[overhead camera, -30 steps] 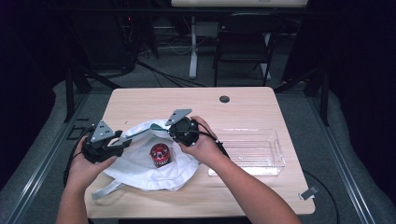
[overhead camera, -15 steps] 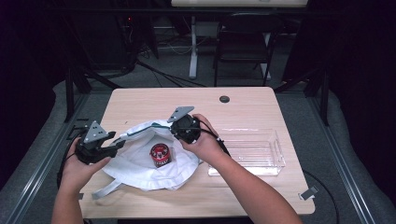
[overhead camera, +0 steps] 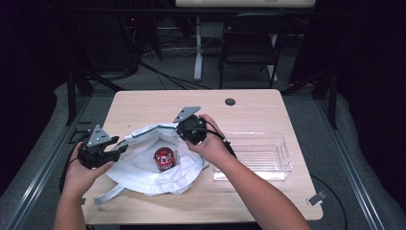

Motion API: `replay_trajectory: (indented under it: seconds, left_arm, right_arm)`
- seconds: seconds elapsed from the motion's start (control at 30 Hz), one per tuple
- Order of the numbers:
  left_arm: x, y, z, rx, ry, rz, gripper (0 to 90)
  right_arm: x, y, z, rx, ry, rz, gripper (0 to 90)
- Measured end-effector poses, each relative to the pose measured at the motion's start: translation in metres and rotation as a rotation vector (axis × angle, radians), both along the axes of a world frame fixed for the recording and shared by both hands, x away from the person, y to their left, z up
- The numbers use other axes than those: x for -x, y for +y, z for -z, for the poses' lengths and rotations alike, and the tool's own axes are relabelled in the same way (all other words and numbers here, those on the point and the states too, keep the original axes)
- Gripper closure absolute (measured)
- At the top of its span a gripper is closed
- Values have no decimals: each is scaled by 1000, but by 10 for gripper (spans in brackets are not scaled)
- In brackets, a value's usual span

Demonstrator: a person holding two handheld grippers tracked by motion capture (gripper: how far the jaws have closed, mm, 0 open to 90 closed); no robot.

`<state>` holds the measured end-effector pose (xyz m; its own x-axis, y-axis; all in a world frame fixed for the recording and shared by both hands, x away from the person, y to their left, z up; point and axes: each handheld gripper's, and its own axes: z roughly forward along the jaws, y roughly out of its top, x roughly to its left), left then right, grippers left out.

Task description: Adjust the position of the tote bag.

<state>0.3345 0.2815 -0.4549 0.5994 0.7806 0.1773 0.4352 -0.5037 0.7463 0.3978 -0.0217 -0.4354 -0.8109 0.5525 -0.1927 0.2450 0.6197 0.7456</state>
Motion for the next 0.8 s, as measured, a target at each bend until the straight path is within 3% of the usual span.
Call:
replay_trajectory:
  seconds: [0.8]
  left_arm:
    - [-5,5,8,1,29,-6,537]
  right_arm:
    - [-25,5,8,27,49,58,860]
